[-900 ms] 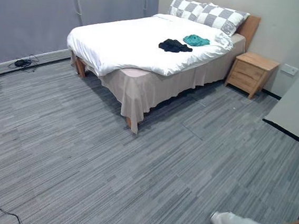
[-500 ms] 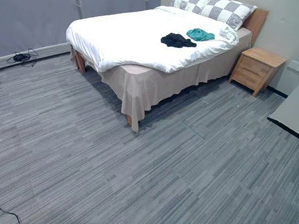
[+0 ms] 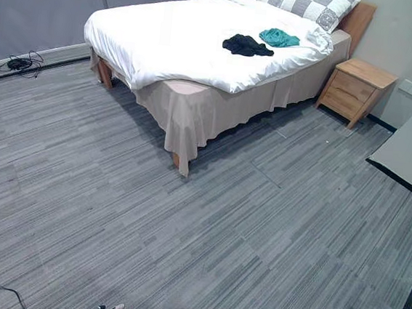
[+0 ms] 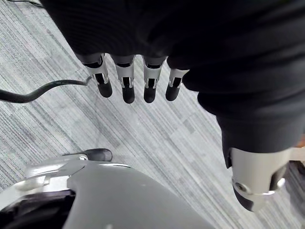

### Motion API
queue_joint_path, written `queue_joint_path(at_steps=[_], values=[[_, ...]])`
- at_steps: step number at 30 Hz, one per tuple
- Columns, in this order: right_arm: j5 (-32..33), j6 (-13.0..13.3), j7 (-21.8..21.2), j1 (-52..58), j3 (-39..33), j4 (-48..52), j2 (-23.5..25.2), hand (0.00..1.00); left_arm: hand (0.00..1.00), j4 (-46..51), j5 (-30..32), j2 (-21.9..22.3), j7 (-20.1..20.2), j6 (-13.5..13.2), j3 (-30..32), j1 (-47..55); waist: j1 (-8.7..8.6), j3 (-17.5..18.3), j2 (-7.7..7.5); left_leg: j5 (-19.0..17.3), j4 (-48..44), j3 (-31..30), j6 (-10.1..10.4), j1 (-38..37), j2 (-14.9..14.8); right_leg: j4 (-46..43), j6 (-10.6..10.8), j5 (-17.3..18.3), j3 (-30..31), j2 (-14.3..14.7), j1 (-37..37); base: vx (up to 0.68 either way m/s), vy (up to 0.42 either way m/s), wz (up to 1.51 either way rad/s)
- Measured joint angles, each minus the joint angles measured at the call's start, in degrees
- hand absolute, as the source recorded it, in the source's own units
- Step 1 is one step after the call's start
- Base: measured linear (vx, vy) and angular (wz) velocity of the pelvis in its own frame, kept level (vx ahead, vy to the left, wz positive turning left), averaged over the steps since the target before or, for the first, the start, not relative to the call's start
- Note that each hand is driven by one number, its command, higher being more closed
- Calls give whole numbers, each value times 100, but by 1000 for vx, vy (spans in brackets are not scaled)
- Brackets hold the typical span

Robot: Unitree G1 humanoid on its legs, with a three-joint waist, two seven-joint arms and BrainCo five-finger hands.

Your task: Tidy the bed and pick cloth on bed and put in laundry

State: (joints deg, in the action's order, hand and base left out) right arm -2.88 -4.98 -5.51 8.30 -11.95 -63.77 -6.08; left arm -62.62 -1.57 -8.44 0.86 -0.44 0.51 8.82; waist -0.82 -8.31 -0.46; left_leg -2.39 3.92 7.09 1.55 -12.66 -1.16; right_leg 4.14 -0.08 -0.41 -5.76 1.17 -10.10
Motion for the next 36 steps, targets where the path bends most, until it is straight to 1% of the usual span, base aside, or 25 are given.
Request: queue_joint_path(at_steps=[7, 10, 11, 12, 13, 14, 15, 16, 17, 18, 19, 21, 22, 24, 25, 26, 27, 28, 29, 30, 32, 33, 34, 35, 36], values=[[-11, -1, -48, 21, 81, -1, -19, 0, 0, -41, -1, -1, 8, -1, -15, 19, -8, 0, -3, -3, 16, 113, -6, 26, -14, 91, 45, -65, 128, 24, 49, -40, -3, -12], [-70, -8, -48, 17, 80, -5, -21, 0, 0, -41, -4, -1, 10, -12, -16, 11, -6, 12, -7, -40, 11, 113, -11, 51, -17, 73, 2, -63, 139, 36, 80, 36, -6, -3], [-84, -10, -48, -14, 80, -4, -29, 0, 0, -41, -4, 0, 14, -13, -33, 1, -7, 13, -4, -114, -45, 129, -35, 145, -39, -280, -16, 126, 132, 40, 319, 38, -2, -7], [-82, -2, -50, -47, 78, 15, -21, 0, 0, -40, -6, -15, 29, -11, -41, -9, -4, 15, -4, -193, -138, 144, -74, 278, -41, -924, 44, 472, 116, -7, 712, 38, 0, -5], [-82, -2, -57, -65, 78, 22, -8, 0, 0, -41, -7, -37, 31, -8, -49, -10, -10, 8, -22, -253, -211, 142, -84, 332, -19, -1305, 131, 671, 102, -56, 924, 84, -2, 0], [-50, -2, -67, -69, 77, 54, 8, 0, 0, -41, -5, -69, 35, 3, -101, -48, -14, -47, -63, -340, -343, 134, -141, 396, 23, -2201, 496, 988, 91, -188, 1281, 79, -7, 4], [22, 1, -75, -93, 57, 111, 23, 0, 0, -47, -5, -90, 37, 12, -99, -131, -3, -206, -103, -435, -527, 134, -175, 384, 43, -3397, 568, 1022, 67, -316, 1776, 68, -8, 13], [60, 5, -73, -98, 49, 122, 57, 0, 0, -48, -5, -119, 38, 13, -100, -127, -6, -268, -128, -458, -630, 100, -192, 346, 50, -3906, 627, 984, 48, -388, 1948, 65, -23, 29], [96, 7, -68, -98, -59, 108, 60, 0, 0, -49, -4, -148, 39, 13, -93, -135, -86, -362, -126, -511, -738, 20, -212, 118, 48, -4637, 647, 1045, 4, -501, 2156, 213, -51, 46], [148, 0, -73, -68, -132, 107, 86, 0, 0, -48, -3, -154, 40, 10, -85, -114, -133, -363, -143, -571, -767, -84, -182, -22, 2, -4705, 599, 1280, -27, -545, 2138, 232, -64, 47], [181, 0, -73, -49, -151, 108, 96, 0, 0, -46, -3, -157, 41, 4, -80, -108, -145, -350, -138, -608, -792, -132, -138, -31, -40, -4537, 540, 1321, -27, -544, 2139, 236, -97, 47], [211, 1, -78, -39, -282, 112, 127, 0, 0, -18, -3, -139, 61, -16, 16, -153, -141, -359, -123, -731, -857, -247, -16, -23, -201, -3304, 425, 1252, -28, -548, 2142, 223, -188, 24], [232, 1, -99, -62, -432, 117, 118, 0, 0, -2, -3, -98, 138, -16, 48, -129, -136, -404, -52, -921, -913, -215, 65, -25, -399, -2576, 339, 973, -72, -536, 2249, 262, -236, -8], [246, -1, -98, -72, -539, 160, 124, 0, 0, 3, -13, -72, 184, -23, 63, -126, -134, -436, 7, -1079, -945, -160, 216, -53, -579, -2141, 311, 630, -64, -552, 2406, 226, -228, -23], [291, -4, -91, -45, -548, 198, 133, 0, 0, 5, -16, -65, 239, -59, 110, -116, -133, -454, 16, -1221, -959, -97, 384, -140, -722, -1710, 360, 268, -46, -620, 2555, 313, -356, -35], [347, -9, -76, 37, -561, 220, 189, 0, 0, 5, -13, -57, 273, -78, 201, -116, -136, -508, -2, -1407, -988, -43, 550, -303, -829, -1563, 475, -168, -200, -746, 2562, 347, -390, -37], [353, -12, -75, 61, -568, 227, 183, 0, 0, 4, -6, -7, 273, -78, 231, -115, -140, -528, 15, -1515, -1014, -7, 574, -420, -895, -1710, 384, -385, -352, -696, 2552, 446, -460, -35], [389, 7, -65, 62, -616, 235, 90, 0, 0, -13, 31, 77, 303, -121, 230, -163, -156, -632, 255, -1604, -1125, 29, 410, -614, -1170, -2399, 32, -142, -647, -530, 2709, 384, -352, -26], [410, 11, -65, 63, -624, 235, 79, 0, 0, -13, 61, 101, 309, -139, 232, -168, -158, -642, 281, -1589, -1165, 30, 407, -618, -1197, -2535, -21, -60, -674, -519, 2758, 422, -378, -25], [471, 26, -61, 62, -667, 232, 86, 0, 0, -13, 157, 161, 328, -219, 237, -223, -152, -692, 325, -1462, -1289, 40, 467, -634, -1235, -2910, -89, 233, -692, -519, 2856, 340, -303, -17], [511, -1, -61, 96, -797, 204, 138, 0, 0, -29, 231, 171, 374, -257, 237, -229, -173, -704, 321, -1067, -1444, 77, 470, -865, -1266, -3471, -179, 782, -690, -493, 2847, 382, -340, -21], [505, -49, -63, 113, -799, 141, 130, 0, 0, -26, 232, 183, 374, -258, 236, -213, -205, -690, 337, -841, -1790, 62, 501, -895, -1329, -3543, -234, 983, -660, -399, 2680, 341, -303, -25], [493, -60, -64, 112, -799, 100, 116, 0, 0, -23, 229, 192, 379, -260, 236, -206, -208, -669, 351, -728, -2097, 40, 535, -826, -1393, -3499, -259, 1043, -659, -333, 2577, 384, -334, -31], [436, -57, -66, 112, -796, 52, 81, 0, 0, -10, 224, 204, 393, -267, 236, -187, -208, -612, 402, -402, -2918, -89, 702, -480, -1547, -3346, -310, 1094, -662, -185, 2330, 320, -205, -25], [365, -37, -65, 116, -780, -12, 24, 0, 0, 32, 192, 207, 410, -277, 234, -125, -271, -538, 459, 187, -3877, -235, 783, -25, -1770, -3010, -362, 1126, -661, 30, 2024, 335, -176, -19]])
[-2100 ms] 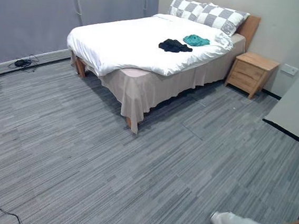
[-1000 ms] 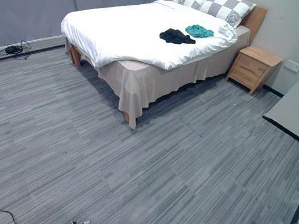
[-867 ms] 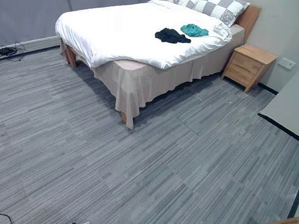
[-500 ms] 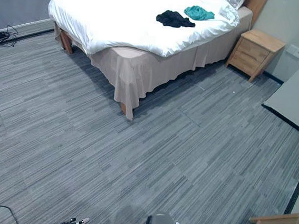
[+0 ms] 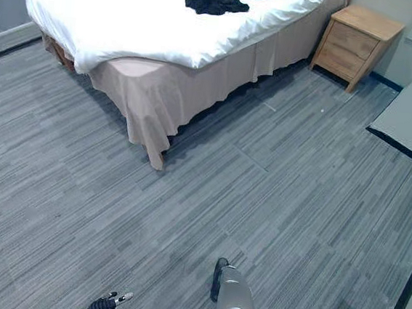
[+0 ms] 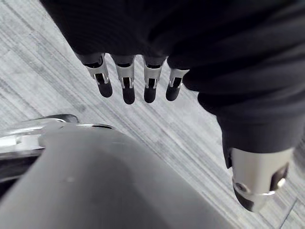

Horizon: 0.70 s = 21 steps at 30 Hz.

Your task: Tidy the bed and pick cloth on bed and put in laundry

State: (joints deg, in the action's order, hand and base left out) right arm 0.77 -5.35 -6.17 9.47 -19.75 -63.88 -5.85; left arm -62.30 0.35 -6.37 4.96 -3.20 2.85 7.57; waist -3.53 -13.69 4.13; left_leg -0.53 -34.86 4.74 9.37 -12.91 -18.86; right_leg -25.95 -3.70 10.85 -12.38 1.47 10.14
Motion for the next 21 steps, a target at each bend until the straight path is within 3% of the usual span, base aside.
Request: queue_joint_path(at_steps=[1, 2, 3, 4, 6, 7, 9, 11, 12, 14, 15, 16, 17, 18, 19, 21], values=[[-67, 15, 3, -1, 24, -4, -35, 0, 0, 5, -56, 2, -1, -17, 3, 40, -32, 13, 15, 279, -506, 0, -77, 265, -142, 241, -4, 2, -6, 113, -199, 377, -115, -15], [-194, 27, 28, -20, 61, -18, -61, 0, 0, 23, -206, -9, 11, -42, 13, 60, -25, 26, 47, 47, -1727, 58, -284, 836, -275, 692, -85, -46, 48, 279, -605, 375, -104, -11], [-295, 24, 53, -68, 95, -75, -68, 0, 0, 142, -257, -44, 9, -46, 39, 114, -5, -5, -5, -410, -2462, 158, -483, 1298, -170, 1106, -214, -125, 139, 358, -1045, 377, -102, -8], [-357, 28, 76, -72, 178, -117, -81, 0, 0, 200, -261, -61, 12, -49, 65, 139, 0, -30, -53, -633, -2579, 231, -503, 1474, -29, 1281, -251, -152, 174, 358, -1264, 346, -105, -1], [-447, 36, 115, -141, 273, -299, -202, 0, 0, 375, -386, 26, 4, -102, 185, 161, 236, -41, -105, -1158, -1702, 737, -587, 1966, 598, 1763, -217, -226, 425, 313, -1833, 298, -64, -29], [-484, 41, 129, -178, 272, -281, -229, 0, 0, 386, -439, 49, 1, -151, 188, 179, 292, -43, -101, -1170, -1270, 942, -607, 2080, 706, 1857, -202, -208, 456, 304, -1934, 303, -4, -52], [-576, 157, 104, -314, 251, -198, -227, 0, 0, 382, -503, 44, -18, -221, 190, 207, 332, -48, -159, -1015, 937, 1715, -511, 2318, 1126, 2196, -69, -164, 379, 213, -2289, 372, 33, -23], [-582, 206, 89, -297, 227, -142, -210, 0, 0, 375, -504, 48, -38, -212, 190, 214, 329, -56, -160, -584, 2366, 2198, -555, 2360, 1367, 2558, 35, -123, 245, 219, -2769, 402, 57, 30], [-579, 211, 91, -296, 227, -130, -196, 0, 0, 375, -504, 50, -40, -209, 190, 207, 339, -56, -160, -524, 2536, 2252, -531, 2434, 1397, 2657, 65, -104, 193, 236, -2929, 610, 129, 42], [-580, 259, 64, -331, 246, -48, -179, 0, 0, 381, -537, 52, -85, -183, 250, 140, 515, -56, -144, -469, 2688, 2436, -624, 2736, 1376, 2851, 361, 85, 108, 239, -3414, 661, 164, 13], [-581, 266, 60, -333, 266, -32, -183, 0, 0, 380, -549, 53, -127, -156, 255, 133, 573, -49, -142, -370, 2688, 2514, -770, 2756, 1349, 2842, 467, 153, 79, 210, -3505, 608, 156, -17], [-580, 262, 56, -415, 287, 19, -189, 0, 0, 364, -574, 70, -155, -49, 266, 127, 642, -12, -204, 108, 2572, 2625, -1283, 2710, 1420, 2716, 600, 240, 59, 46, -3591, 502, 140, -10], [-579, 251, 36, -526, 313, 34, -204, 0, 0, 326, -570, 55, -165, 37, 267, 115, 614, 10, -216, 248, 2633, 2654, -1460, 2655, 1547, 2358, 624, 255, 16, -91, -3486, 651, 227, 0], [-581, 243, -6, -626, 335, 40, -206, 0, 0, 295, -568, 54, -173, 94, 398, 119, 582, 52, -263, 247, 2835, 2730, -1467, 2474, 1767, 1428, 868, 358, -56, -378, -3078, 740, 349, 20], [-586, 235, -50, -676, 329, 19, -161, 0, 0, 226, -544, 43, -196, 153, 478, 118, 594, 60, -319, 146, 2879, 2745, -1664, 2260, 1992, 99, 1256, 363, -70, -726, -2621, 720, 358, 20], [-588, 239, -138, -679, 303, 1, -44, 0, 0, 202, -512, -36, -236, 189, 571, 111, 591, 46, -522, -179, 2664, 2540, -2026, 1988, 2241, -1815, 1776, 9, -60, -1200, -1963, 507, 227, 44]])
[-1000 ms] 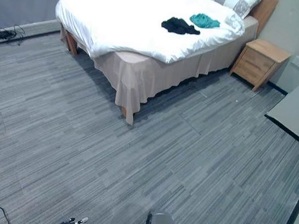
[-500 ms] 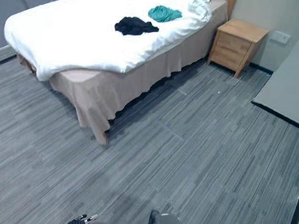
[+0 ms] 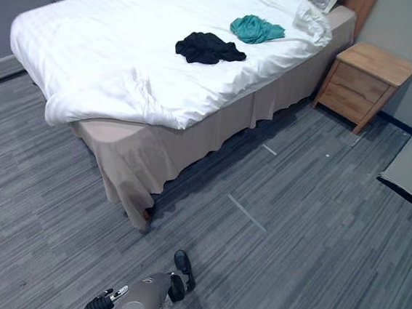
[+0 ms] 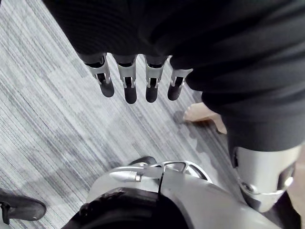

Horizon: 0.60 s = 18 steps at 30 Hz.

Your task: Tidy the bed and pick cloth on bed and put in laundry

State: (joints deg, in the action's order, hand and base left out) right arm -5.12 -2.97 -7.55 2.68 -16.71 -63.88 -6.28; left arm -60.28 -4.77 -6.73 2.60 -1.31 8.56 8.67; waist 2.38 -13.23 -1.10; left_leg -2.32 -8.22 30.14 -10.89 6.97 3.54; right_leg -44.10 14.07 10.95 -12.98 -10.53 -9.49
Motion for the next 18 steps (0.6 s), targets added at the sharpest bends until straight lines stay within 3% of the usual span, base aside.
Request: queue_joint_path(at_steps=[1, 2, 3, 4, 5, 7, 8, 10, 11, 12, 13, 14, 15, 17, 18], values=[[2, 5, -21, 1, -35, -8, 34, 0, 0, 11, 44, -32, -14, 10, 6, -11, -22, -21, -55, -138, -39, -163, 16, -172, 91, -625, -20, 12, -99, -185, 222, 569, 193, 86], [25, 10, -9, 9, -47, -3, 29, 0, 0, 17, 111, -38, -12, 10, 6, -34, -74, -34, -55, -256, 38, -400, 76, -525, 162, -1176, -200, 115, -308, -377, 529, 649, 195, 111], [146, 23, -2, 14, -45, -1, 22, 0, 0, 23, 199, -37, -3, 10, 1, -86, -154, -48, -7, -319, 183, -743, 149, -836, 165, -1263, -388, 234, -468, -388, 853, 514, 128, 110], [252, 35, 4, 19, -45, 12, 23, 0, 0, 40, 268, -44, 4, 6, -14, -118, -170, -51, 7, -318, 304, -920, 154, -995, 157, -1195, -440, 291, -508, -358, 1034, 468, 49, 129], [471, 28, 9, 29, -55, 36, 25, 0, 0, 52, 392, -139, 49, -35, -187, -209, -206, -90, 76, -330, 463, -1226, 186, -1270, 117, -681, -404, 429, -531, -309, 1322, 467, -27, 145], [691, 5, 16, 55, -91, 39, 31, 0, 0, 92, 622, -222, 175, -124, -446, -328, -204, -68, 57, -403, 564, -1686, 312, -1507, 57, 809, -422, 416, -392, -193, 1536, 433, -77, 149], [740, -4, 21, 70, -159, 39, 83, 0, 0, 138, 725, -263, 257, -200, -563, -370, -212, -42, 23, -442, 652, -1998, 375, -1635, 59, 1667, -490, 259, -28, -127, 1690, 312, -95, 124], [782, -50, 20, 79, -320, 37, 141, 0, 0, 130, 778, -252, 305, -279, -636, -368, -268, -7, -3, -513, 709, -2462, 493, -1813, 37, 2428, -624, -152, 780, -46, 1806, 434, -152, 147], [789, -95, 31, 104, -325, 37, 165, 0, 0, 131, 776, -257, 310, -310, -634, -317, -292, 38, -30, -561, 726, -2614, 577, -1927, 9, 2608, -568, -410, 1057, 22, 1783, 556, -227, 138], [776, -163, 53, 153, -325, 17, 240, 0, 0, 133, 768, -263, 280, -357, -613, -215, -276, 151, -90, -648, 713, -2719, 724, -2037, -33, 2925, -574, -900, 1164, 162, 1767, 607, -273, 103], [744, -277, 69, 189, -306, -7, 267, 0, 0, 143, 744, -298, 194, -377, -523, -71, -248, 296, -239, -806, 525, -2731, 989, -2084, -23, 3529, -895, -1822, 1119, 414, 1651, 534, -267, 66], [723, -298, 73, 203, -297, -11, 285, 0, 0, 140, 729, -317, 190, -386, -502, -51, -235, 322, -281, -858, 458, -2729, 1066, -2078, 1, 3644, -1007, -1949, 1079, 441, 1624, 528, -278, 21], [664, -397, 61, 177, -282, -37, 229, 0, 0, 130, 655, -228, 103, -419, -410, 7, -115, 367, -197, -1082, -94, -2651, 1384, -1939, -79, 3903, -1127, -1872, 859, 438, 1339, 367, -200, -4], [632, -544, 41, 161, -235, -53, 167, 0, 0, 128, 639, -211, 65, -585, -369, 78, -164, 363, -154, -1355, -700, -2401, 1270, -1545, -320, 4385, -1170, -1963, 738, 376, 934, 294, -217, 19], [621, -668, -3, 209, -254, -87, 71, 0, 0, 133, 590, -98, -65, -721, -374, 114, -198, 376, -13, -1219, -250, -2277, 1454, -1565, -632, 4597, -1169, -1962, 611, 455, 692, 204, -208, 35]])
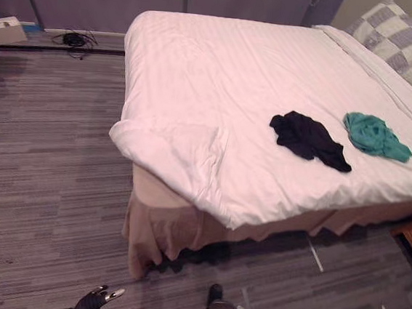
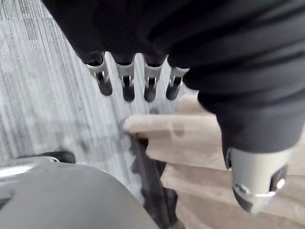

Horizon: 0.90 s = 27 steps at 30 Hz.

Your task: Tidy the bed and pick cloth on bed and put in laundry

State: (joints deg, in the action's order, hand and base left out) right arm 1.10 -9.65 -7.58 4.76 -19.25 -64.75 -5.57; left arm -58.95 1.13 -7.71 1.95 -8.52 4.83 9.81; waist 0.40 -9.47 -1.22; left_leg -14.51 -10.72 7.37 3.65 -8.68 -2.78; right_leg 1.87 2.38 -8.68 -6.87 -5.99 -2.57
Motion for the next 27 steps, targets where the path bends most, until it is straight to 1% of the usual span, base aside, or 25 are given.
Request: queue_joint_path(at_steps=[1, 2, 3, 4, 5, 6, 7, 9, 10, 11, 12, 13, 14, 15, 17, 18, 19, 20, 21, 22, 23, 24, 25, 26, 27], values=[[2, -50, -15, 20, 1, -7, -83, 0, 0, 5, -83, 81, -100, -87, 2, 18, -9, 37, 162, 203, 202, 72, 165, 35, -167, 84, 10, 7, -82, 85, -72, 179, -152, 18], [0, -136, -16, 11, 6, 19, -245, 0, 0, 64, -178, 194, -261, -213, 12, 8, 16, 62, 352, 337, 167, 154, 66, 97, -305, 257, 55, 13, -92, 139, -208, 116, -96, 16], [0, -226, -54, 28, 10, 91, -271, 0, 0, 313, -308, 222, -436, -326, 28, 39, -9, 102, 417, 347, 178, 143, 83, 151, -314, 320, 94, 39, -171, 134, -227, 85, -81, 21], [0, -231, -70, 33, 2, 89, -276, 0, 0, 523, -366, 220, -537, -376, 35, 32, -42, 91, 400, 346, 173, 129, 85, 206, -317, 336, 149, 71, -247, 125, -216, 2, -75, 45], [1, -266, -111, 30, -15, 90, -276, 0, 0, 1123, -482, 177, -729, -474, 42, 15, -69, 89, 422, 353, 171, 110, 95, 311, -335, 350, 185, 97, -387, 113, -195, -26, -65, 49], [2, -284, -123, 31, -17, 93, -285, 0, 0, 1604, -509, 115, -859, -571, 43, 2, -107, 84, 413, 364, 173, 110, 113, 383, -357, 353, 227, 129, -481, 107, -183, -41, -95, 58], [34, -306, -110, 69, -16, 105, -312, 0, 0, 2386, -553, -79, -1022, -727, 43, -112, -125, 79, 423, 427, 195, 142, 151, 409, -400, 350, 276, 165, -609, 97, -216, -32, -71, 42], [68, -302, -96, 120, -17, 122, -330, 0, 0, 2920, -620, -289, -1113, -836, 78, -238, -122, 79, 439, 479, 251, 130, 151, 387, -401, 346, 280, 175, -660, 97, -240, -19, -47, 23], [119, -298, -35, 188, -23, 217, -332, 0, 0, 3682, -680, -562, -1215, -1084, 340, -453, -131, 82, 465, 562, 368, 120, 169, 367, -398, 352, 279, 174, -699, 98, -236, -12, -23, 12], [123, -295, -21, 206, -28, 221, -331, 0, 0, 3811, -704, -595, -1215, -1096, 387, -498, -129, 85, 469, 581, 396, 120, 178, 356, -397, 354, 279, 174, -703, 99, -236, -16, -28, 10], [186, -281, 12, 255, -52, 255, -335, 0, 0, 4186, -730, -723, -1213, -1236, 493, -646, -139, 99, 487, 658, 498, 123, 196, 300, -389, 365, 278, 174, -717, 100, -240, -2, -32, 5], [241, -252, 15, 319, -67, 299, -337, 0, 0, 4552, -727, -870, -1204, -1308, 493, -778, -156, 118, 518, 730, 623, 128, 221, 244, -387, 373, 278, 174, -728, 105, -243, -2, -32, 6], [260, -234, 16, 357, -69, 313, -335, 0, 0, 4686, -720, -941, -1189, -1317, 472, -837, -167, 128, 536, 763, 677, 136, 240, 222, -387, 374, 277, 175, -732, 107, -244, -4, -36, 5], [278, -188, 17, 385, -73, 319, -336, 0, 0, 4910, -688, -1047, -1085, -1318, 432, -964, -232, 146, 570, 797, 745, 154, 254, 189, -396, 376, 275, 176, -738, 118, -249, 0, 0, 0], [277, -163, 18, 393, -109, 325, -315, 0, 0, 4978, -547, -1183, -982, -1274, 327, -1193, -303, 154, 583, 839, 831, 249, 320, 118, -421, 378, 275, 175, -703, 140, -256, -42, -33, -11], [277, -91, 33, 429, -112, 342, -284, 0, 0, 4953, -426, -1365, -892, -1127, 70, -1513, -339, 151, 573, 862, 877, 319, 306, 86, -450, 380, 274, 174, -667, 171, -241, -54, -31, -18], [278, -58, 46, 442, -107, 359, -269, 0, 0, 4926, -360, -1451, -830, -1037, -56, -1657, -354, 146, 565, 864, 882, 360, 303, 92, -461, 381, 274, 173, -643, 181, -220, -100, -43, -21], [277, -16, 66, 456, -82, 460, -251, 0, 0, 4748, -238, -1615, -757, -898, -350, -1988, -424, 131, 544, 865, 890, 452, 304, 144, -483, 397, 273, 171, -597, 192, -154, -87, -29, -19], [282, 35, 88, 475, -24, 550, -247, 0, 0, 4533, -107, -1698, -685, -756, -565, -2280, -505, 83, 481, 865, 890, 539, 303, 219, -496, 398, 272, 171, -558, 197, -51, -105, -36, -18], [285, 66, 104, 471, -2, 571, -244, 0, 0, 4392, -27, -1733, -662, -686, -682, -2442, -553, 70, 498, 870, 885, 587, 311, 278, -503, 392, 267, 173, -542, 198, 8, -76, -29, -14], [298, 135, 112, 458, 41, 683, -231, 0, 0, 4030, 111, -1782, -576, -520, -954, -2879, -652, -31, 521, 901, 854, 683, 298, 413, -513, 375, 259, 154, -513, 187, 158, -124, -35, -24], [422, 245, 113, 391, 232, 795, -259, 0, 0, 3647, 404, -1821, -569, -368, -1310, -3425, -717, -251, 486, 911, 752, 766, 298, 651, -515, 267, 263, 128, -388, 179, 456, -106, -28, -26], [473, 274, 108, 312, 268, 835, -271, 0, 0, 3508, 480, -1860, -569, -324, -1453, -3657, -760, -366, 513, 912, 692, 787, 296, 735, -518, 197, 226, 100, -360, 173, 566, -172, -24, -35], [599, 339, 107, 134, 480, 949, -315, 0, 0, 3146, 738, -1927, -580, -177, -1812, -4217, -828, -682, 436, 912, 565, 856, 295, 981, -525, 53, 196, 72, -261, 159, 860, -170, -22, -33], [811, 414, 110, -98, 700, 1055, -349, 0, 0, 2772, 946, -1975, -585, 24, -2058, -4744, -933, -986, 364, 936, 453, 944, 261, 1232, -525, -66, 198, 31, -171, 145, 1178, -197, -27, -35]])
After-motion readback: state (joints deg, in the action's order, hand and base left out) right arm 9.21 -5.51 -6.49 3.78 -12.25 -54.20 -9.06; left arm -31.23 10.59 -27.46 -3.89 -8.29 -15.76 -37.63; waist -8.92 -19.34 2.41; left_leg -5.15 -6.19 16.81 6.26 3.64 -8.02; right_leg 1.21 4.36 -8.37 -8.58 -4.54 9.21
